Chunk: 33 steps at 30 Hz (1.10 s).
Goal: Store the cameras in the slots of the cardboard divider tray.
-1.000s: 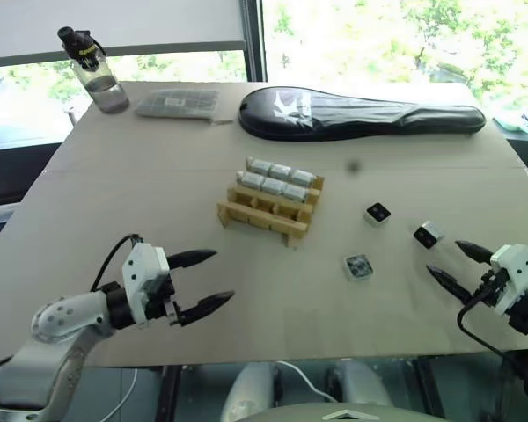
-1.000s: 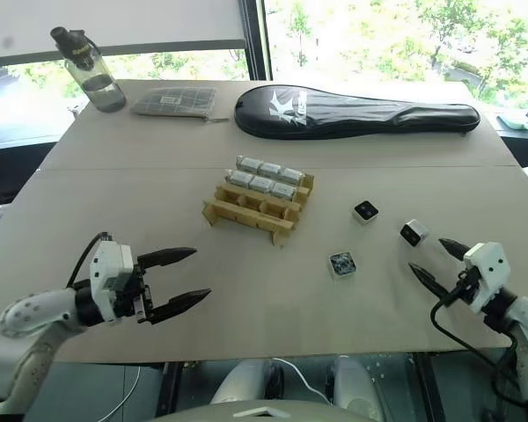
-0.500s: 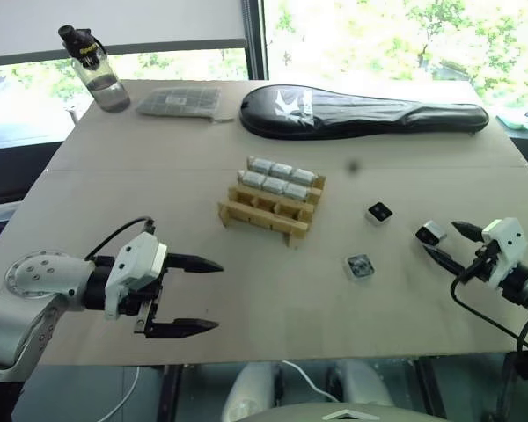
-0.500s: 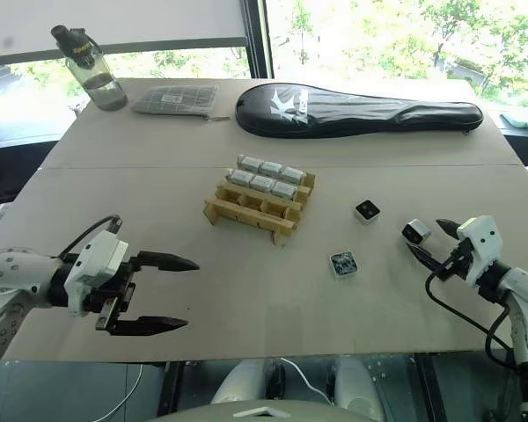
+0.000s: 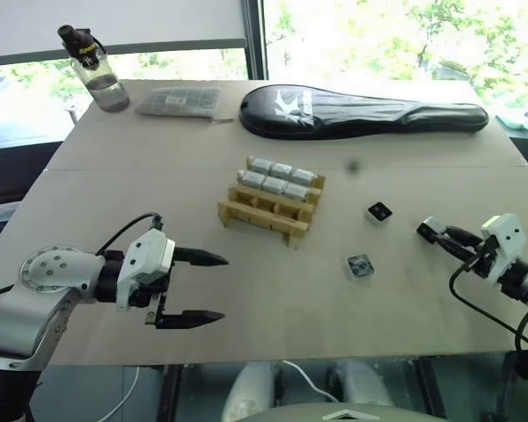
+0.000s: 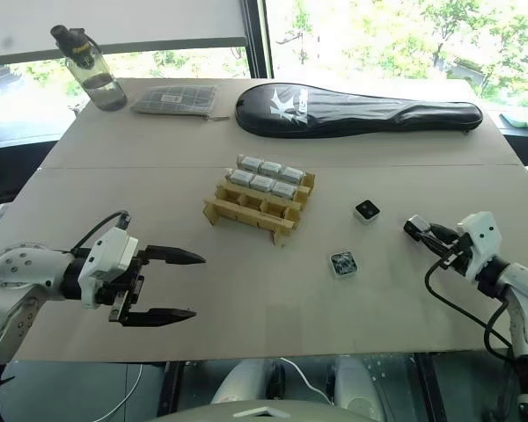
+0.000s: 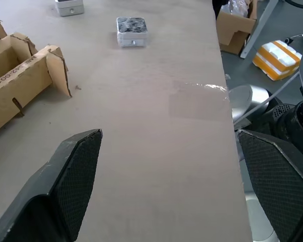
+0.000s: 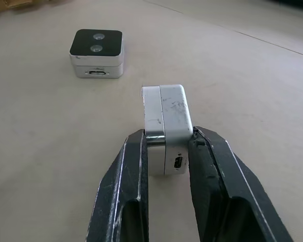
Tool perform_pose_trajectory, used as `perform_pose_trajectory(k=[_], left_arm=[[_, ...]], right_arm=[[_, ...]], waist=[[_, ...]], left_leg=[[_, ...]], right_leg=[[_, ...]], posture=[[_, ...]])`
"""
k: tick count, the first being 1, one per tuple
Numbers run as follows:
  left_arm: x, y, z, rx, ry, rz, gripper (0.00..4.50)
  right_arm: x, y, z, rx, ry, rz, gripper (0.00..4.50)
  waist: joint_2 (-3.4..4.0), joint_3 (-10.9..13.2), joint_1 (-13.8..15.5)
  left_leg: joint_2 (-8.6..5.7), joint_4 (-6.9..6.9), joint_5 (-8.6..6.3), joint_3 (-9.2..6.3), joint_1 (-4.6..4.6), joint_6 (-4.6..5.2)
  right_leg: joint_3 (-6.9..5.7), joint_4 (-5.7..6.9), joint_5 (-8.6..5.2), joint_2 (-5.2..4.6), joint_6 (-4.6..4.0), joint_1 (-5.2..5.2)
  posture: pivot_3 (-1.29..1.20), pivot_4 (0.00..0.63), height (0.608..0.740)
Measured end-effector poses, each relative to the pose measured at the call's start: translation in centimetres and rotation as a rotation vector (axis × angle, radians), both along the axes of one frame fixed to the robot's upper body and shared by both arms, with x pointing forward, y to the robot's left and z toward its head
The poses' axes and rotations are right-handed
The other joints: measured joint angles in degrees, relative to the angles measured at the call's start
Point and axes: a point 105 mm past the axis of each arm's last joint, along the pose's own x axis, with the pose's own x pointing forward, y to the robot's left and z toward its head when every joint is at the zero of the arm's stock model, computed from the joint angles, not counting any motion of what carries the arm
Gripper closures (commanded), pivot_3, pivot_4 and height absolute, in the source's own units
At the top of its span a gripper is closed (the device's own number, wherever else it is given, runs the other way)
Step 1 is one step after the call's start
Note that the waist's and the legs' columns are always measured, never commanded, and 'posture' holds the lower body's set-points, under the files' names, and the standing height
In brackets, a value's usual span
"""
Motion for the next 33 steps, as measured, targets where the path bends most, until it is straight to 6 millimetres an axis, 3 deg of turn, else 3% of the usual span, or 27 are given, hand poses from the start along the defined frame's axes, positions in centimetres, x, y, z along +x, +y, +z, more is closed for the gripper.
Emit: perform_pose_trajectory(k=[6,8,10,13,15,18,25,33], left_arm=[[0.0,0.1,0.0,-0.005,0.004,0.008,0.00],[0.3,0.5,0.2,-0.006,-0.004,0.027,0.00],[0.8,0.9,1.0,-0.003,-0.036,0.039,0.00],[1.2,1.5,1.3,-0.007,-0.039,0.060,0.00],[1.7,2.2,1.6,-0.020,-0.039,0.095,0.00],[2.2,3.7,2.1,-0.023,-0.050,0.154,0.00],[3.8,8.5,3.2,-0.042,-0.141,0.399,0.00],[2.6,12.1,3.0,-0.062,-0.186,0.578,0.00]], right_arm=[[0.7,0.5,1.0,0.035,-0.023,0.022,3.94],[2.5,2.9,4.5,0.061,-0.123,0.096,3.94],[3.6,6.9,9.3,0.075,-0.258,0.233,3.94],[3.8,12.3,12.0,0.123,-0.319,0.405,3.94],[4.0,16.6,11.9,0.165,-0.288,0.517,3.94],[4.3,21.6,12.0,0.199,-0.266,0.635,3.94],[5.3,29.5,13.8,0.186,-0.275,0.766,3.94],[5.8,32.4,10.2,0.083,-0.169,0.768,3.94]], waist=[[0.06,0.05,-0.15],[0.26,0.22,-1.35],[0.19,0.25,-1.86],[0.10,0.23,-1.54],[0.09,0.24,-1.46],[0.07,0.24,-1.37],[-0.10,0.27,-1.99],[-0.22,0.39,-2.94]], left_leg=[[0.00,0.01,0.00,0.00,0.01,0.00],[0.00,0.08,0.01,0.02,-0.02,0.00],[0.04,0.07,0.01,-0.01,0.03,-0.01],[0.05,0.01,0.01,-0.13,-0.05,-0.01],[0.04,0.07,0.01,-0.12,-0.32,-0.01],[-0.05,0.32,0.01,-0.20,-0.89,-0.01],[-0.18,0.61,0.02,-0.27,-1.14,-0.01],[-0.21,0.70,0.05,-0.31,-1.13,-0.06]], right_leg=[[0.00,0.03,0.00,0.00,0.00,-0.01],[0.06,0.13,0.04,0.00,0.06,-0.07],[0.05,0.18,0.03,0.07,0.06,-0.07],[-0.08,0.13,0.03,0.10,0.05,-0.13],[-0.10,0.12,0.03,0.07,0.05,-0.33],[-0.21,0.43,0.04,0.01,0.07,-0.77],[-0.42,0.91,0.04,-0.01,0.07,-1.16],[-0.55,0.93,0.04,-0.07,0.07,-1.10]], posture=[[0.00,0.150,0.740],[0.00,0.150,0.740],[0.00,0.150,0.740],[0.00,0.150,0.740],[0.00,0.150,0.740],[0.00,0.150,0.740],[0.00,0.150,0.740],[0.00,0.150,0.740]])
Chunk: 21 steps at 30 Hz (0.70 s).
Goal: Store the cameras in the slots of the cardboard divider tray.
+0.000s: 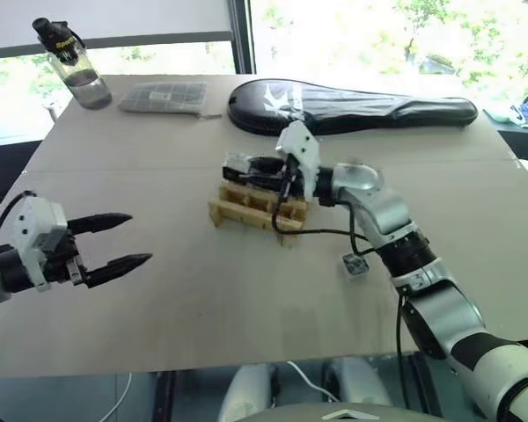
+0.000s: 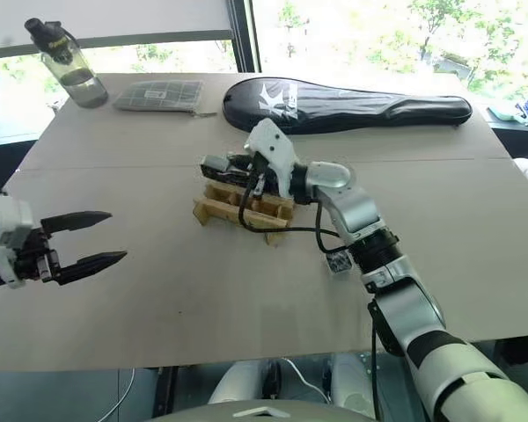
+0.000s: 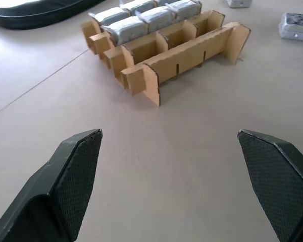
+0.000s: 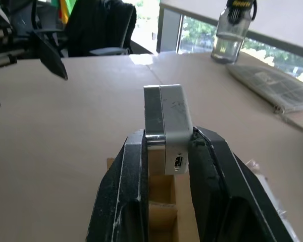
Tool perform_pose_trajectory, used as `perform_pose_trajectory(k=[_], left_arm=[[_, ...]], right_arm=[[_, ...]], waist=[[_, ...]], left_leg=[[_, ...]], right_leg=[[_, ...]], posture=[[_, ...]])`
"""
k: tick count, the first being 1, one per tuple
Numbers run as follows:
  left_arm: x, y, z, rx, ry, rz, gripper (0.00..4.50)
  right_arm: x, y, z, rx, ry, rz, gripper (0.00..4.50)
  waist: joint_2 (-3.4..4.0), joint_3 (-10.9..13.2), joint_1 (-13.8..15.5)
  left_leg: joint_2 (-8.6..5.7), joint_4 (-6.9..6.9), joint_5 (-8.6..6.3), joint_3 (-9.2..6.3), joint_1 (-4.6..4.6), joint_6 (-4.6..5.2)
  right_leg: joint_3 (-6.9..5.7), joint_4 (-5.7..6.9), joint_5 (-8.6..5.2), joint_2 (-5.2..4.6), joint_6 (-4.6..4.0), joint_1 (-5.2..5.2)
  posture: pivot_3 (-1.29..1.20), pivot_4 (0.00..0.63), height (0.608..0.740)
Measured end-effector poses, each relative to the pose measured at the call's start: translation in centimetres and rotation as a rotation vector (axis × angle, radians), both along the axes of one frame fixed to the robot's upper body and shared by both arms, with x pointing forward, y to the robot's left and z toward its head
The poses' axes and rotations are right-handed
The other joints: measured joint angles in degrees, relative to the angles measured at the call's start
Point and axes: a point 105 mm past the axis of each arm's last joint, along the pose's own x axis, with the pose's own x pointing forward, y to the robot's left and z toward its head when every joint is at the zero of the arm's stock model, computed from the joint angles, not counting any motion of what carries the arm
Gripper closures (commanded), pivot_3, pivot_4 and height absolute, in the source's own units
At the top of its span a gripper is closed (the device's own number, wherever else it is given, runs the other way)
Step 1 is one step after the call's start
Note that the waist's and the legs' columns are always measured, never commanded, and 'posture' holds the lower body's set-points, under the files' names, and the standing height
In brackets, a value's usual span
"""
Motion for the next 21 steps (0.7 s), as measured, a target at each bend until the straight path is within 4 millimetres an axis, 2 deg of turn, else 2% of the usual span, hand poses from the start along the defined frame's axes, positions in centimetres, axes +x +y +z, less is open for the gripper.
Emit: perform_pose_trajectory(k=[8,14,21], left_arm=[[-0.9,-0.4,-0.9,-0.040,0.036,-0.017,0.00],[-0.8,-0.4,-0.7,-0.042,0.033,-0.030,0.00],[-0.9,-0.4,-0.7,-0.042,0.035,-0.041,0.00]], right_arm=[[1.5,1.4,-2.6,-0.077,0.025,-0.061,3.94],[1.5,2.9,-2.7,-0.089,-0.006,-0.043,3.94],[1.9,2.8,-4.4,-0.140,0.008,-0.048,3.94]], waist=[[0.02,0.03,-0.26],[0.02,0.03,-0.60],[0.03,0.04,-1.39]], left_leg=[[0.02,0.00,0.02,0.04,0.07,-0.05],[0.02,0.00,0.03,0.07,0.08,-0.06],[0.01,0.00,0.03,0.06,0.09,-0.07]], right_leg=[[0.02,0.03,0.00,0.03,0.00,-0.05],[0.00,0.05,0.00,0.04,0.00,-0.05],[-0.07,0.03,0.00,0.04,0.00,-0.01]], posture=[[0.00,0.150,0.740],[0.00,0.150,0.740],[0.00,0.150,0.740]])
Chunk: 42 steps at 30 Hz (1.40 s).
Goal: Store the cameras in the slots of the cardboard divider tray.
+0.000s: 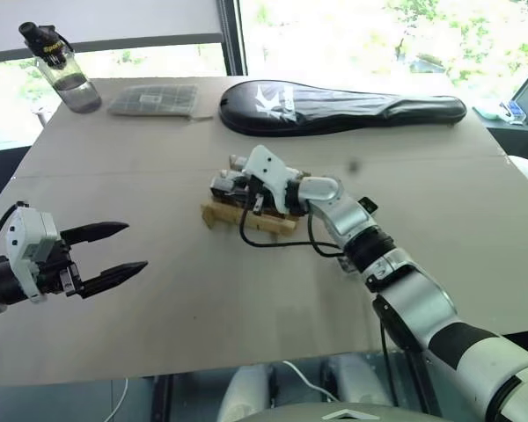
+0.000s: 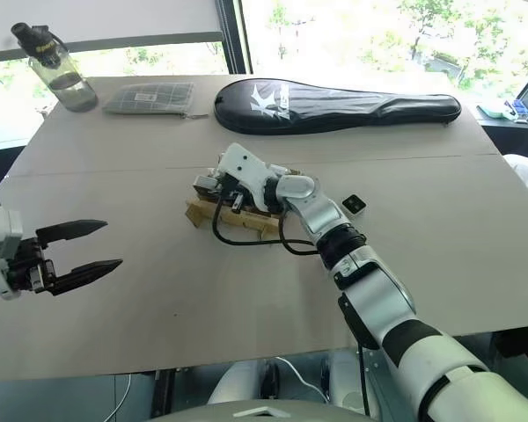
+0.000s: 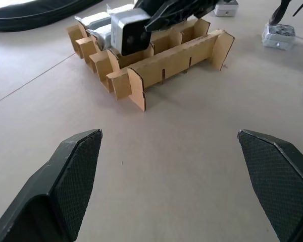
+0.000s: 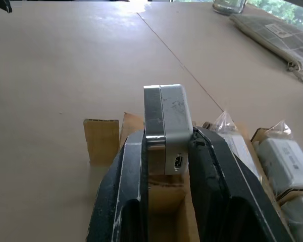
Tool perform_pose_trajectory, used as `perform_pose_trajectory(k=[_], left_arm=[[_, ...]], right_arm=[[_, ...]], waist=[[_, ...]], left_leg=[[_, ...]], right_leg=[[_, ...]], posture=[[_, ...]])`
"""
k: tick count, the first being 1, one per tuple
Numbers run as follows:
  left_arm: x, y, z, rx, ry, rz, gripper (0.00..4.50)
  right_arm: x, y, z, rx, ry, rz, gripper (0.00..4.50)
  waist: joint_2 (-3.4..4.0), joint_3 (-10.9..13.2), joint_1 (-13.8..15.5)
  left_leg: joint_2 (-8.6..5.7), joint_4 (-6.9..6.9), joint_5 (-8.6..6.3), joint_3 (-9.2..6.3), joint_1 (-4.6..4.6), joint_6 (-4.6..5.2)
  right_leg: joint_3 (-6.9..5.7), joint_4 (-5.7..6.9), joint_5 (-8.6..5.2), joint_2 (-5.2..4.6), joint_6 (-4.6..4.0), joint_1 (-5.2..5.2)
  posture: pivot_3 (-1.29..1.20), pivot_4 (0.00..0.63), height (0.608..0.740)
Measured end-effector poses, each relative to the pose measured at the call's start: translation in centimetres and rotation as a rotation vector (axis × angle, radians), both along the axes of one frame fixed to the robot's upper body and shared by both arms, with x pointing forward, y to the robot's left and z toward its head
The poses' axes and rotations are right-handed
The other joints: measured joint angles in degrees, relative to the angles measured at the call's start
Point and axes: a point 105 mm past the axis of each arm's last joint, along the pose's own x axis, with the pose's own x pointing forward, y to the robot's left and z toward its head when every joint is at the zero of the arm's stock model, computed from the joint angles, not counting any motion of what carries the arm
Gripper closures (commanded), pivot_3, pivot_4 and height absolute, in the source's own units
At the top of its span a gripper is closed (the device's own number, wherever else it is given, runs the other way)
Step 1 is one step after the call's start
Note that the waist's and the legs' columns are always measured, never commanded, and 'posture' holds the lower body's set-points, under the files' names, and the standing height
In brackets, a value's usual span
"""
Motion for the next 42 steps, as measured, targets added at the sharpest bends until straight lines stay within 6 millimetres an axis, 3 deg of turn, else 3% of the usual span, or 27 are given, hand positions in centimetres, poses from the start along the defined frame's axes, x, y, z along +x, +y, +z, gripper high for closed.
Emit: perform_pose_trajectory(k=[19,24,31,37,42], left_arm=[[0.0,0.4,-0.1,0.002,0.003,-0.002,0.00],[0.0,0.4,-0.2,0.009,0.008,-0.002,0.00],[0.4,0.0,0.2,0.007,-0.007,-0.027,0.00],[1.4,-1.0,0.0,-0.004,0.003,-0.080,0.00],[2.6,-2.9,0.2,0.003,0.015,-0.186,0.00]], right_arm=[[0.0,0.8,-1.1,-0.057,0.060,0.011,3.94],[0.2,0.6,-0.8,-0.042,0.072,0.006,1.66],[-1.1,-0.4,2.6,0.175,0.077,0.097,1.66],[-2.7,-4.8,5.0,0.290,0.065,0.054,1.66],[-4.1,-14.5,4.1,0.242,0.055,-0.221,1.66]], waist=[[0.01,0.00,-0.30],[0.01,0.01,-0.28],[0.00,0.00,-0.16],[-0.03,-0.02,0.55],[-0.20,-0.12,2.21]], left_leg=[[0.00,-0.06,0.02,-0.01,0.07,-0.04],[0.00,-0.06,0.02,-0.01,0.06,-0.05],[0.01,-0.06,0.02,-0.07,0.01,-0.05],[0.00,-0.04,0.02,-0.10,-0.09,-0.04],[-0.04,0.00,-0.03,-0.23,-0.20,0.04]], right_leg=[[-0.03,0.03,0.00,-0.04,0.00,0.03],[-0.03,0.02,0.00,-0.04,0.00,0.03],[-0.08,0.04,0.00,-0.08,0.00,0.05],[-0.07,0.03,0.01,-0.14,0.00,0.04],[-0.04,-0.02,0.01,-0.19,0.00,0.03]], posture=[[0.00,0.150,0.740],[0.00,0.150,0.740],[0.00,0.150,0.740],[0.00,0.150,0.740],[0.00,0.150,0.740]])
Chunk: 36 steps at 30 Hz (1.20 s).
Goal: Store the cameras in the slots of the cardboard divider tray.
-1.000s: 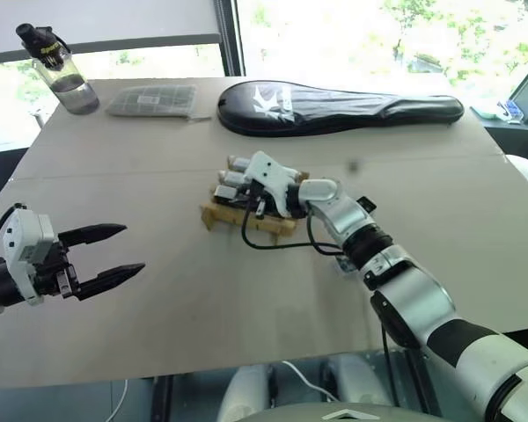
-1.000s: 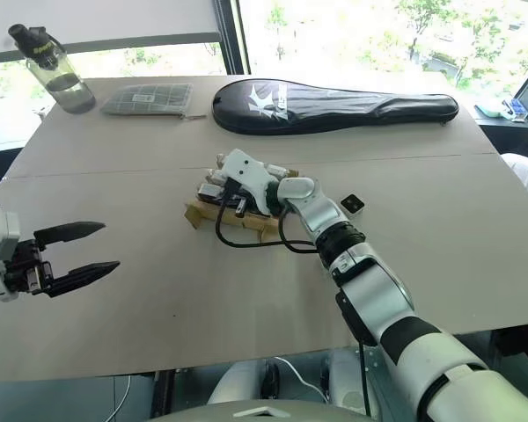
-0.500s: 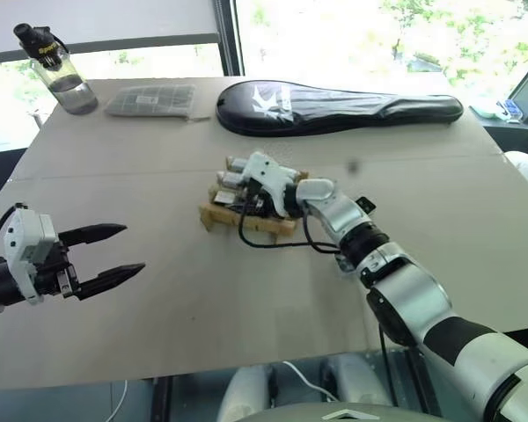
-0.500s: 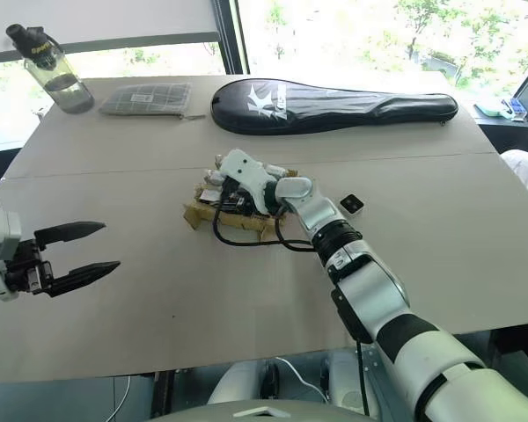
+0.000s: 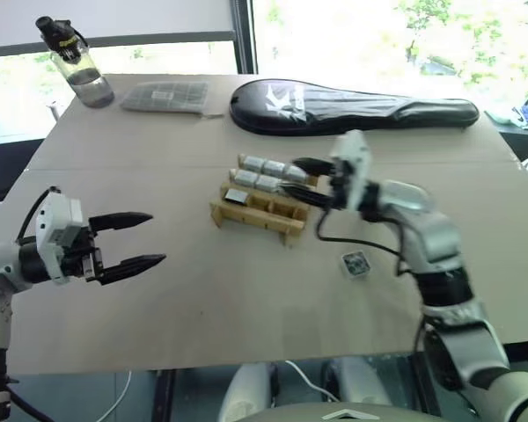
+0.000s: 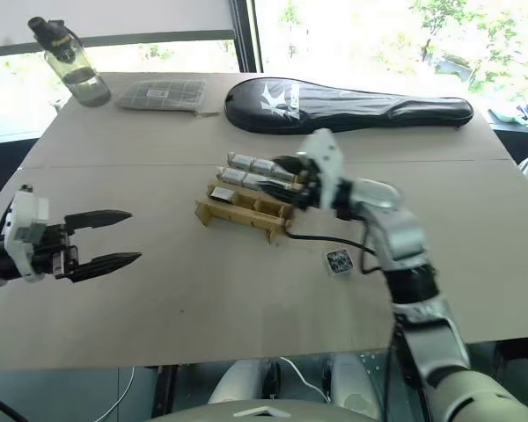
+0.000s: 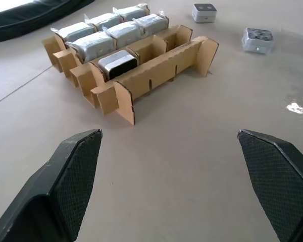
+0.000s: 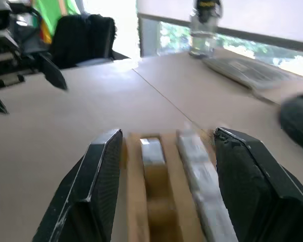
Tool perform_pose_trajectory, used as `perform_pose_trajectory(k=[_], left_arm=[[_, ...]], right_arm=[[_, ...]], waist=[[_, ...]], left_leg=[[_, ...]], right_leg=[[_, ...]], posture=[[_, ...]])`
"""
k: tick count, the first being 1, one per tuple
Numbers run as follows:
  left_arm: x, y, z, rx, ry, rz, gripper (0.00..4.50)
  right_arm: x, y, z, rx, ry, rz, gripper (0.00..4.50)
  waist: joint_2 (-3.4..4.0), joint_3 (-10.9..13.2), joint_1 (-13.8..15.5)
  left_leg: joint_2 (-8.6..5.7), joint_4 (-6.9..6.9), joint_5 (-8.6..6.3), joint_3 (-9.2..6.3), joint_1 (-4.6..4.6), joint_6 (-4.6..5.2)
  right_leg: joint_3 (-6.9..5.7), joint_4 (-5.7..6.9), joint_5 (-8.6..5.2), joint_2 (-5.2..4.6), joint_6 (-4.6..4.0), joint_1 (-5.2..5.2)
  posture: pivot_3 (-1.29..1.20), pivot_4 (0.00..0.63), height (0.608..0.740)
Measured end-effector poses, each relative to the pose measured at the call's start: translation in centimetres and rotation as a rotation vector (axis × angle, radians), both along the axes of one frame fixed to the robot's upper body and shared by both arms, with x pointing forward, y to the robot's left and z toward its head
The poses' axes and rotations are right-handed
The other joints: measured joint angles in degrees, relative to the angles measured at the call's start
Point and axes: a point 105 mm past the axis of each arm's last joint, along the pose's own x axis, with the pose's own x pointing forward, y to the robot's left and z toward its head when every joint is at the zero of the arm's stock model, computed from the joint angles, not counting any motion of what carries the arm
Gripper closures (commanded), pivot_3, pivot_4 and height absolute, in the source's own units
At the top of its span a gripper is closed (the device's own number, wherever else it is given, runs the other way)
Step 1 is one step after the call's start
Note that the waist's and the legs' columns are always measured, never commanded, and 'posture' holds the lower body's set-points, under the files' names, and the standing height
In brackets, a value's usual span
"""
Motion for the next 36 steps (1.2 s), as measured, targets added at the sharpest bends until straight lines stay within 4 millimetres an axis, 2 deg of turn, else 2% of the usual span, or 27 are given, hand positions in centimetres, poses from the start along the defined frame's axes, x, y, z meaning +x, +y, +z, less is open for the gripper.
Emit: perform_pose_trajectory(k=[1,2,4,6,7,9,14,17,20,26,29,36], left_arm=[[0.0,-0.1,0.0,0.001,-0.001,-0.003,0.00],[0.6,-0.8,0.6,0.005,-0.016,-0.044,0.00],[1.0,-1.2,1.3,0.015,-0.030,-0.073,0.00],[1.6,-1.8,1.8,0.023,-0.042,-0.110,0.00],[1.8,-2.0,1.8,0.023,-0.037,-0.126,0.00],[2.2,-2.5,1.6,0.027,-0.021,-0.152,0.00],[3.0,-3.7,1.4,0.027,-0.011,-0.217,0.00],[3.3,-3.8,1.4,0.034,-0.007,-0.229,0.00],[3.4,-3.7,1.4,0.035,-0.007,-0.230,0.00],[3.3,-3.5,1.1,0.040,0.011,-0.223,0.00],[3.2,-3.5,0.7,0.038,0.026,-0.221,0.00],[2.6,-3.5,0.8,0.039,0.039,-0.232,0.00]], right_arm=[[-0.1,-0.2,0.0,0.001,0.001,-0.007,1.66],[-1.1,-1.8,-0.5,-0.006,0.015,-0.066,1.24],[-2.4,-3.6,-1.7,-0.034,0.050,-0.131,0.83],[-4.2,-5.9,-4.0,-0.065,0.124,-0.226,0.03],[-5.3,-7.0,-5.7,-0.086,0.178,-0.276,0.03],[-6.5,-8.2,-7.5,-0.101,0.237,-0.353,0.03],[-8.3,-10.6,-9.5,-0.097,0.272,-0.538,0.03],[-9.3,-10.0,-10.2,-0.081,0.300,-0.562,0.03],[-10.5,-8.0,-11.2,-0.079,0.324,-0.514,0.03],[-11.6,-6.5,-12.3,-0.078,0.335,-0.487,0.03],[-10.8,-5.9,-13.1,-0.105,0.301,-0.488,0.03],[-8.7,-5.1,-13.3,-0.063,0.230,-0.546,0.03]], waist=[[-0.01,-0.01,0.01],[-0.04,-0.02,0.07],[-0.07,-0.05,0.31],[-0.07,-0.05,0.77],[-0.06,-0.04,0.83],[-0.09,-0.06,0.74],[-0.22,-0.13,0.64],[-0.23,-0.14,0.62],[-0.23,-0.14,0.72],[-0.35,-0.20,0.80],[-0.39,-0.21,0.77],[-0.44,-0.23,0.65]], left_leg=[[0.00,0.00,0.00,0.01,0.01,0.00],[0.02,-0.01,0.00,0.01,0.03,0.00],[0.05,-0.05,0.00,0.05,0.05,0.00],[0.05,-0.06,0.00,0.04,0.06,0.00],[0.04,-0.06,0.00,0.10,0.05,0.00],[0.04,0.00,0.00,0.21,0.06,0.02],[0.06,0.05,0.00,0.35,0.24,0.04],[0.13,0.05,0.00,0.35,0.27,0.03],[0.13,0.06,0.00,0.36,0.25,0.03],[0.11,0.17,-0.02,0.35,0.24,0.06],[0.11,0.19,-0.01,0.35,0.27,0.06],[0.12,0.21,-0.01,0.35,0.28,0.05]], right_leg=[[0.01,-0.01,0.00,0.01,0.00,0.00],[0.01,0.00,0.00,0.02,0.00,0.00],[0.04,0.00,0.00,0.06,0.00,0.00],[0.04,0.02,0.00,0.08,0.00,0.00],[0.08,0.02,0.00,0.08,0.00,0.00],[0.23,0.01,0.00,0.12,0.01,0.01],[0.44,-0.01,-0.01,0.26,0.02,0.07],[0.47,0.00,-0.01,0.34,0.02,0.05],[0.49,-0.01,-0.02,0.33,0.02,0.04],[0.51,-0.05,-0.02,0.32,0.02,0.06],[0.52,-0.03,-0.02,0.33,0.02,0.06],[0.54,0.00,-0.02,0.33,0.02,0.07]], posture=[[0.00,0.150,0.740],[0.00,0.150,0.740],[0.00,0.150,0.740],[0.00,0.150,0.740],[0.00,0.150,0.740],[0.00,0.150,0.740],[0.00,0.150,0.740],[0.00,0.150,0.740],[0.00,0.150,0.740],[0.00,0.150,0.740],[0.00,0.150,0.740],[0.00,0.150,0.740]])
